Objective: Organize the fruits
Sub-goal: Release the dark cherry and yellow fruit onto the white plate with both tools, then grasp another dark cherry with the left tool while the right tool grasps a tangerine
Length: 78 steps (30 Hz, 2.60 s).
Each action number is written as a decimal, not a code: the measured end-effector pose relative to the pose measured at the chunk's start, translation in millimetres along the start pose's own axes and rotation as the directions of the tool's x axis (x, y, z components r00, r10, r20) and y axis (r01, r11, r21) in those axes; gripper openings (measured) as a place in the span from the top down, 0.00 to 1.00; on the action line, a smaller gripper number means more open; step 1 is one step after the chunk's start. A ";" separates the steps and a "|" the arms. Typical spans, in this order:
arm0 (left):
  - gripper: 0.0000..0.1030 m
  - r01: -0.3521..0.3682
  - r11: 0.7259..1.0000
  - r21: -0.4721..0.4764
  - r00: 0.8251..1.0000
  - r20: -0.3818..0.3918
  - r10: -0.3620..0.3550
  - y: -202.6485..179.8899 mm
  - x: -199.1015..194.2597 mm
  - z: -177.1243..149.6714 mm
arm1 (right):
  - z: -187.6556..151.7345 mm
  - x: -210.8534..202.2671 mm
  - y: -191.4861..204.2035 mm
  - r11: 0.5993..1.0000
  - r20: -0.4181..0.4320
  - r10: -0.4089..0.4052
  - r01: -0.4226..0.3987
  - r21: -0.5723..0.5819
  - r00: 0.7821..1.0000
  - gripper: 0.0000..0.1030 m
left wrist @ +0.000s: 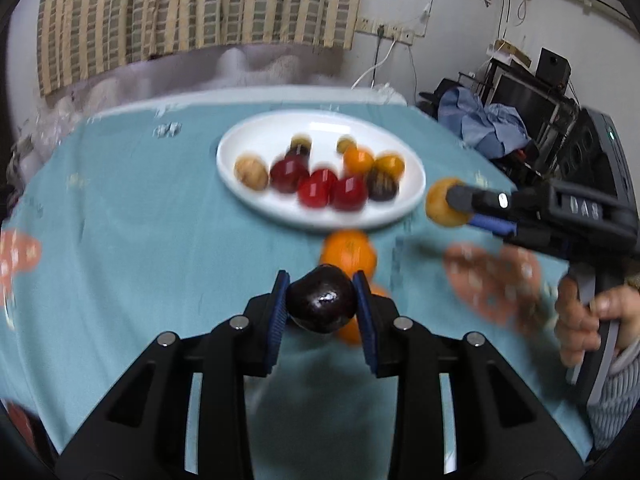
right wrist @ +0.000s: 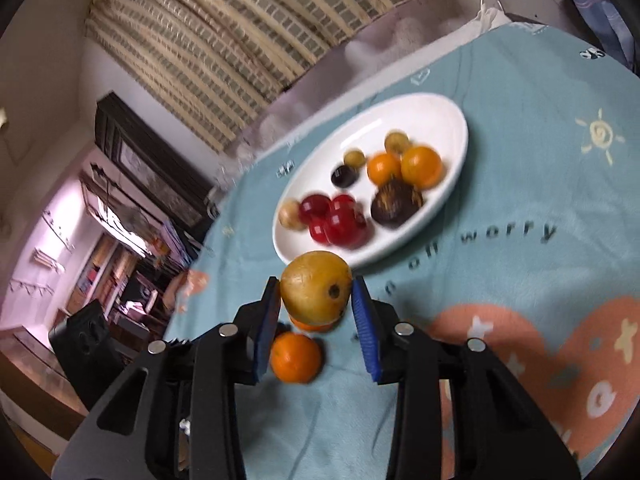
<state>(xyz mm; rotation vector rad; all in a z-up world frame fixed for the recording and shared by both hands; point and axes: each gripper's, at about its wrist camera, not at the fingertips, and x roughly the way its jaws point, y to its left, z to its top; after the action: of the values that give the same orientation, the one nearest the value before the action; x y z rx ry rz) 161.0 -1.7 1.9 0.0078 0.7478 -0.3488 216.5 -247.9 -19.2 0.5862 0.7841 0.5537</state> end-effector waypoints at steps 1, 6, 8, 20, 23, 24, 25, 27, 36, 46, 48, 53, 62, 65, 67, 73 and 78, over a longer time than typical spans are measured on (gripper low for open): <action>0.68 -0.004 1.000 0.006 1.000 0.014 0.004 -0.9 4.1 15.2 | 10.1 1.3 1.8 1.000 0.009 -0.013 0.013 -0.004 1.000 0.63; 0.68 -0.007 1.000 -0.017 1.000 0.029 0.008 -0.6 36.4 58.1 | 51.0 17.2 4.2 0.998 0.049 -0.054 0.055 -0.010 0.997 0.63; 0.68 -0.005 1.000 -0.023 1.000 0.021 0.005 -2.6 54.8 67.4 | 63.9 31.2 2.2 0.998 0.059 -0.061 0.062 -0.012 0.996 0.63; 0.38 -0.028 0.998 -0.058 0.999 0.034 0.030 12.7 70.3 64.9 | 75.0 40.1 12.5 0.993 0.133 -0.080 0.090 -0.070 0.988 0.27; 0.30 -0.062 0.995 -0.078 0.996 0.057 0.067 22.9 48.2 55.5 | 69.1 18.0 16.1 0.999 0.125 -0.025 0.027 -0.017 0.992 0.23; 0.27 -0.084 0.993 -0.085 0.994 0.063 0.089 26.9 39.0 46.8 | 65.0 10.8 17.6 1.000 0.126 -0.011 0.011 -0.001 0.992 0.17; 0.27 -0.093 0.992 -0.090 0.993 0.065 0.099 28.9 33.4 40.8 | 59.6 3.5 20.0 1.000 0.126 -0.002 0.001 0.009 0.992 0.13; 0.25 -0.101 0.989 -0.103 0.993 0.056 0.108 35.3 22.3 24.2 | 46.9 -6.7 24.1 1.000 0.120 0.003 -0.004 0.001 0.993 0.12; 0.22 -0.150 0.988 -0.045 0.989 -0.001 0.150 27.3 10.7 -28.7 | -20.8 -17.3 11.3 0.999 0.052 -0.034 0.033 0.012 0.998 0.11; 0.22 -0.178 0.983 0.043 0.982 -0.059 0.181 12.5 30.9 -33.0 | -19.1 -9.2 6.7 0.999 0.027 -0.033 0.032 0.037 0.999 0.11; 0.22 -0.175 0.984 0.043 0.981 -0.076 0.178 13.3 34.3 -33.4 | -21.3 -8.8 5.7 0.999 0.023 -0.034 0.033 0.036 0.999 0.11; 0.18 -0.179 0.984 -0.003 0.976 -0.123 0.177 28.6 42.9 -32.3 | -23.7 -8.3 5.9 0.999 0.019 -0.040 0.039 0.032 0.999 0.11; 0.14 -0.220 0.974 -0.044 0.973 -0.074 0.217 43.9 30.7 -30.0 | -25.8 -8.3 5.7 0.999 0.016 -0.043 0.042 0.034 0.999 0.11; 0.15 -0.207 0.978 0.019 0.976 -0.061 0.207 30.8 32.1 -29.8 | -25.9 -7.7 7.1 0.999 0.017 -0.045 0.045 0.026 0.999 0.11; 0.16 -0.186 0.982 0.025 0.981 -0.057 0.188 28.0 32.5 -29.1 | -25.6 -7.5 7.1 0.999 0.016 -0.046 0.045 0.026 0.999 0.11; 0.41 -0.083 0.996 -0.012 0.993 -0.090 0.082 31.0 40.1 -27.8 | -26.2 -6.7 6.9 0.998 0.012 -0.051 0.050 0.031 0.999 0.11; 0.64 -0.041 0.999 0.023 0.992 -0.118 0.043 18.8 47.5 -29.0 | -27.3 -4.4 8.2 0.998 0.004 -0.056 0.056 0.018 0.998 0.11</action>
<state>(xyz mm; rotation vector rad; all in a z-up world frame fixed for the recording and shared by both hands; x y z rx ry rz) 179.9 5.2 -53.3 0.0638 0.8606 -0.3178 190.8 -237.5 -27.1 0.5797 0.7996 0.4943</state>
